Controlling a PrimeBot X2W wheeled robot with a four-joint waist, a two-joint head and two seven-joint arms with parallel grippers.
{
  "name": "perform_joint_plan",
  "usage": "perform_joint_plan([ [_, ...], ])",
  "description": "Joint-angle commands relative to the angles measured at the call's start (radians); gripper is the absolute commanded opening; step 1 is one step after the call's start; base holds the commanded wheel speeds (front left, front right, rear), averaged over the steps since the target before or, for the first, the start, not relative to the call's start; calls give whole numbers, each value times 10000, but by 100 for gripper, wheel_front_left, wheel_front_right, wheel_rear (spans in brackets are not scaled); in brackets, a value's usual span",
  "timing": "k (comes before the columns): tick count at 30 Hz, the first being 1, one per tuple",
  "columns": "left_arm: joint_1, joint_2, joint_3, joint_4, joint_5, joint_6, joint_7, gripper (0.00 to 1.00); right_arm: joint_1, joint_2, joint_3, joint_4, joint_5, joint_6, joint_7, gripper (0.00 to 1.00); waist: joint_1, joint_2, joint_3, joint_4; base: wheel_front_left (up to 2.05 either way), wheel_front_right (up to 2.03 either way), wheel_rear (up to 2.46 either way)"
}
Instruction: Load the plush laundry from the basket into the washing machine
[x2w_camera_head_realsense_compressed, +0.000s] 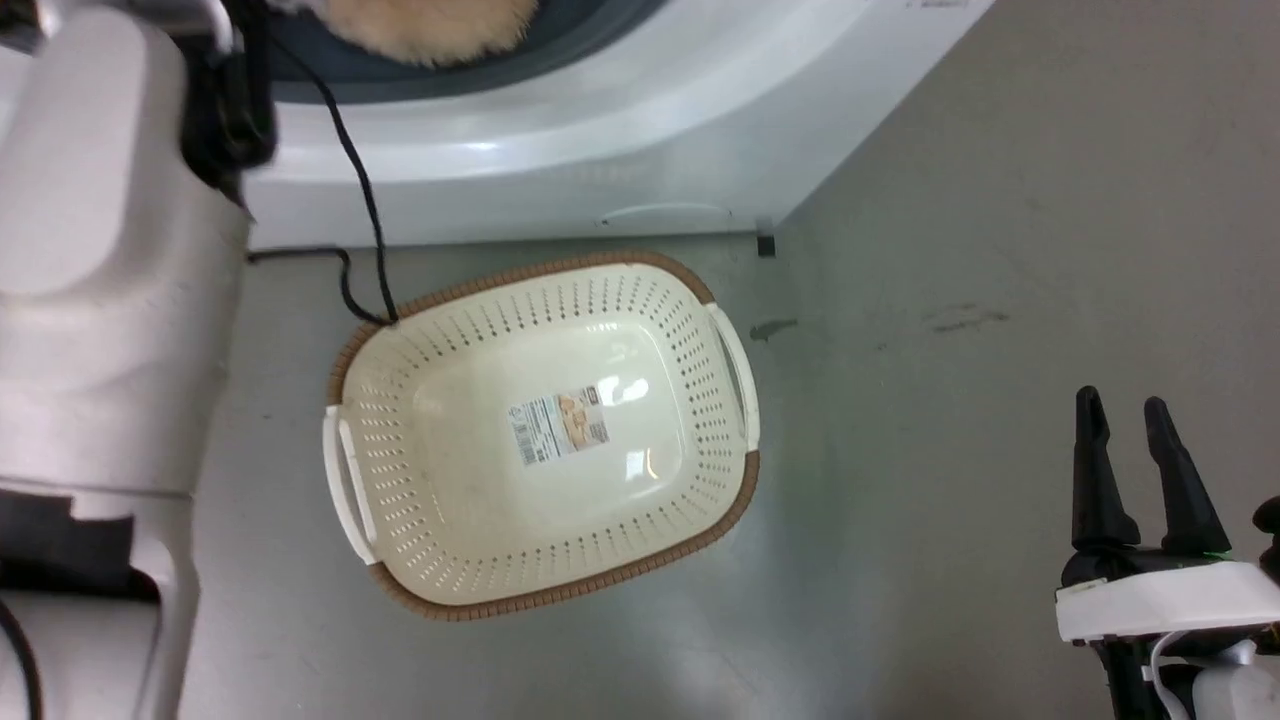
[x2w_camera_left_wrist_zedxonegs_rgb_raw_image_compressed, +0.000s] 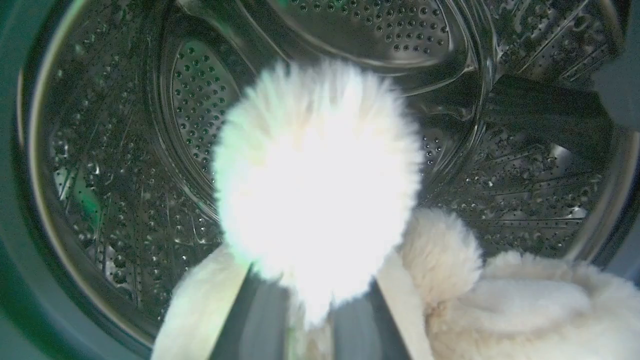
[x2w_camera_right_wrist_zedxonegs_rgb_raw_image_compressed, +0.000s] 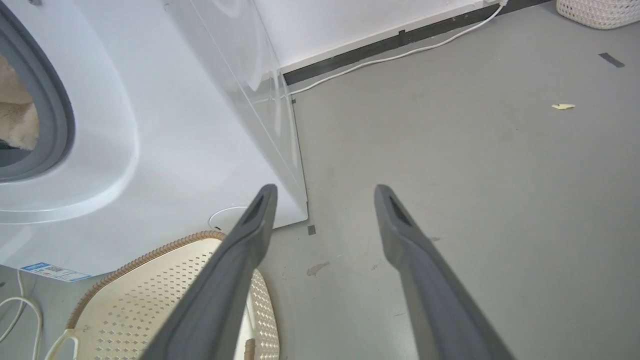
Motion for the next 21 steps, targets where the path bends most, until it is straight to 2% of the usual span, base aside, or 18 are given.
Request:
perform_joint_plan([
  [1, -368, 118, -15, -7, 105, -42, -35, 0, -140, -18, -18, -71, 61, 8, -73, 100, -1, -1, 257, -109, 0, 0, 0],
  [13, -1876, 757, -185, 377, 517, -57, 186, 0, -85, -18, 3, -220, 186, 8, -188, 100, -1, -1, 1128, -496, 0, 0, 0],
  [21, -2719, 887, 10, 539, 449, 56, 116, 0, -18, -18, 79, -305, 230, 8, -252, 100, -1, -1, 1553, -711, 0, 0, 0],
])
